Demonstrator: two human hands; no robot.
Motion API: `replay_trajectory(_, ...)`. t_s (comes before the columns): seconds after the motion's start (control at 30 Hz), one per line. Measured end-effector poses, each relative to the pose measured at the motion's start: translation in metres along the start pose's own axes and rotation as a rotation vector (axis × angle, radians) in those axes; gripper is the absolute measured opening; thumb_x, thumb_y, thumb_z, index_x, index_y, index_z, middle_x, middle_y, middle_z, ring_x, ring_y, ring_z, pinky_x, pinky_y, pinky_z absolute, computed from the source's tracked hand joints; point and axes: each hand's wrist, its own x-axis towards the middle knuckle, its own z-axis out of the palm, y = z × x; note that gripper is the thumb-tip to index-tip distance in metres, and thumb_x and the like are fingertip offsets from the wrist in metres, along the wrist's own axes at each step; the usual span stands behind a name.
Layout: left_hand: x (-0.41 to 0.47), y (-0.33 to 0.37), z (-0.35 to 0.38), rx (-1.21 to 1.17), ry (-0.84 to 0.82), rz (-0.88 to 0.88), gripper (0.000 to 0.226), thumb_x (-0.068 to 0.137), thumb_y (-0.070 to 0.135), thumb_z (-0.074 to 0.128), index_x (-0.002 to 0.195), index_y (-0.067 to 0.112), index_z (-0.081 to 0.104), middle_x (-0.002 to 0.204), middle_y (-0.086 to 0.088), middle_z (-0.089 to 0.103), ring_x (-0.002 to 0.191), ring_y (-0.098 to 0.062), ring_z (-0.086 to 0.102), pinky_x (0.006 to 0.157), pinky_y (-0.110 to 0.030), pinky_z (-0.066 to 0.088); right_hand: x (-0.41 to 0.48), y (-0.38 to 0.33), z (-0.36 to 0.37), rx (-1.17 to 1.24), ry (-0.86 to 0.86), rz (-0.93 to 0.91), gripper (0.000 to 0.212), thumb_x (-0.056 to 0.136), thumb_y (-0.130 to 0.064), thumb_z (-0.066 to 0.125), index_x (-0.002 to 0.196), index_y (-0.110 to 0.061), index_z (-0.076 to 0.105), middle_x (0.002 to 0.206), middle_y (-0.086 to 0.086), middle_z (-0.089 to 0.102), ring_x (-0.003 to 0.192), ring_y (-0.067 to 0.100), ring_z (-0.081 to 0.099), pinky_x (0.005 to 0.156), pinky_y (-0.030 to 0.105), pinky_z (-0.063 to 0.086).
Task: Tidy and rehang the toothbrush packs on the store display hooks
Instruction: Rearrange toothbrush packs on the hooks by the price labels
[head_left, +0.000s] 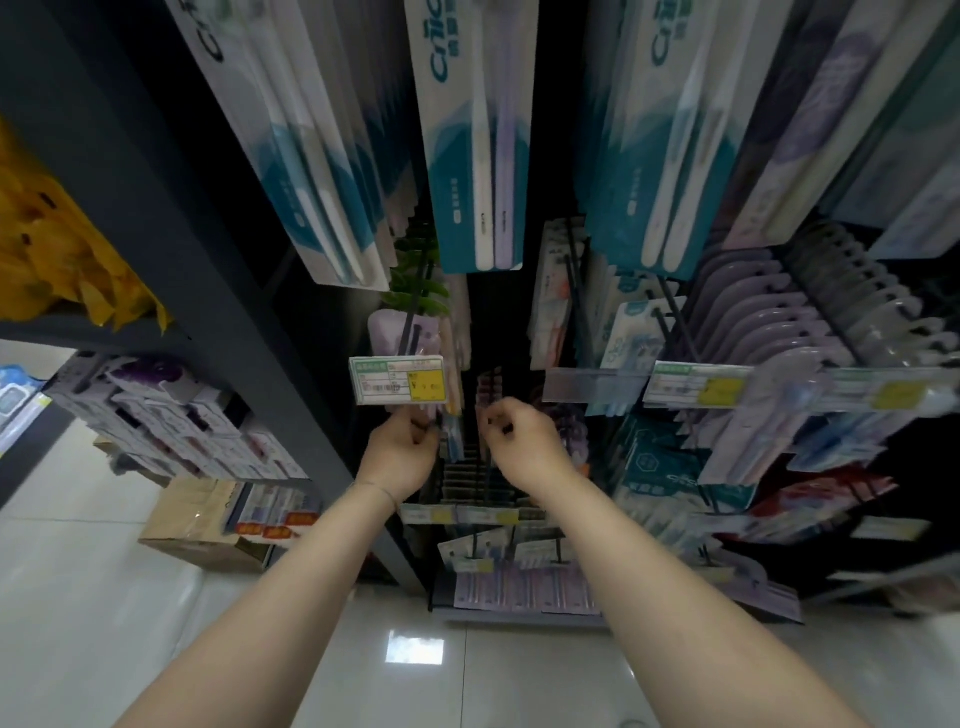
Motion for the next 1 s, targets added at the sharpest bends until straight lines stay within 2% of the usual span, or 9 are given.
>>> replay_trajectory(0.07, -0.002, 0.004, 0.005, 0.072, -0.084, 0.016, 0.02, 0.096, 0.023, 0.053, 0.114, 0.015, 0.051, 0.095, -0.003, 0.059, 0.088, -0.018, 0.057, 0.076, -0.025, 0.046, -0.006, 0.005, -0.01, -0.092, 0.005, -0.033, 0.029, 0.097, -0.027, 0.049, 0.122, -0.015, 0.057, 0.122, 0.005, 0.057, 0.106, 0.022, 0.056, 0.088, 0.031, 0.048)
replay_trajectory(0.17, -0.004, 0.01, 0.013, 0.192, -0.172, 0.075, 0.024, 0.096, 0.023, 0.05, 0.118, 0.015, 0.047, 0.099, -0.008, 0.06, 0.089, -0.023, 0.058, 0.078, -0.03, 0.049, -0.018, 0.013, -0.025, -0.27, 0.019, -0.092, 0.028, 0.098, -0.027, 0.045, 0.118, -0.012, 0.056, 0.118, 0.007, 0.055, 0.104, 0.025, 0.055, 0.085, 0.039, 0.05)
replay_trajectory(0.33, -0.011, 0.032, 0.027, 0.397, -0.266, 0.219, 0.023, 0.097, 0.026, 0.047, 0.117, 0.016, 0.046, 0.105, -0.006, 0.059, 0.091, -0.025, 0.059, 0.078, -0.033, 0.051, -0.035, 0.027, -0.053, -0.472, 0.07, -0.095, 0.029, 0.097, -0.028, 0.043, 0.12, -0.014, 0.054, 0.113, 0.007, 0.054, 0.099, 0.028, 0.056, 0.074, 0.033, 0.047)
replay_trajectory(0.43, -0.015, 0.044, 0.037, 0.492, -0.275, 0.308, 0.02, 0.097, 0.029, 0.048, 0.11, 0.014, 0.05, 0.101, -0.008, 0.062, 0.088, -0.026, 0.06, 0.077, -0.042, 0.054, -0.047, 0.038, -0.072, -0.531, 0.073, -0.065, 0.024, 0.094, -0.024, 0.045, 0.113, -0.013, 0.056, 0.112, 0.008, 0.056, 0.098, 0.03, 0.057, 0.069, 0.033, 0.044)
replay_trajectory(0.57, -0.024, 0.063, 0.055, 0.626, -0.318, 0.381, 0.021, 0.097, 0.029, 0.046, 0.112, 0.014, 0.047, 0.103, -0.004, 0.058, 0.085, -0.022, 0.057, 0.068, -0.033, 0.05, -0.066, 0.055, -0.095, -0.558, 0.071, -0.044, 0.022, 0.092, -0.023, 0.047, 0.108, -0.014, 0.059, 0.109, 0.007, 0.057, 0.099, 0.029, 0.056, 0.072, 0.039, 0.051)
replay_trajectory(0.7, -0.036, 0.087, 0.078, 0.705, -0.362, 0.416, 0.025, 0.096, 0.033, 0.044, 0.116, 0.017, 0.048, 0.11, -0.005, 0.057, 0.094, -0.026, 0.06, 0.076, -0.042, 0.054, -0.081, 0.07, -0.12, -0.61, 0.101, -0.048, 0.028, 0.094, -0.026, 0.046, 0.117, -0.013, 0.056, 0.113, 0.007, 0.057, 0.101, 0.028, 0.056, 0.068, 0.034, 0.047)
replay_trajectory(0.83, -0.052, 0.114, 0.1, 0.729, -0.388, 0.481, 0.023, 0.097, 0.03, 0.042, 0.114, 0.016, 0.049, 0.109, -0.005, 0.058, 0.094, -0.028, 0.059, 0.071, -0.035, 0.049, -0.097, 0.081, -0.152, -0.633, 0.131, -0.036, 0.028, 0.096, -0.027, 0.044, 0.116, -0.012, 0.055, 0.113, 0.01, 0.057, 0.099, 0.031, 0.057, 0.067, 0.034, 0.045)
replay_trajectory(0.93, -0.063, 0.135, 0.115, 0.713, -0.388, 0.496, 0.023, 0.096, 0.029, 0.045, 0.113, 0.015, 0.051, 0.111, -0.004, 0.057, 0.099, -0.027, 0.058, 0.079, -0.037, 0.051, -0.11, 0.089, -0.177, -0.645, 0.145, -0.03, 0.027, 0.095, -0.026, 0.044, 0.116, -0.011, 0.055, 0.113, 0.009, 0.058, 0.099, 0.031, 0.057, 0.073, 0.036, 0.049)
replay_trajectory(1.0, -0.069, 0.148, 0.123, 0.728, -0.372, 0.497, 0.027, 0.096, 0.031, 0.044, 0.117, 0.016, 0.051, 0.115, -0.004, 0.058, 0.103, -0.026, 0.058, 0.08, -0.036, 0.051, -0.118, 0.094, -0.192, -0.662, 0.143, -0.038, 0.027, 0.095, -0.024, 0.043, 0.117, -0.012, 0.055, 0.114, 0.008, 0.057, 0.1, 0.03, 0.056, 0.069, 0.033, 0.044)
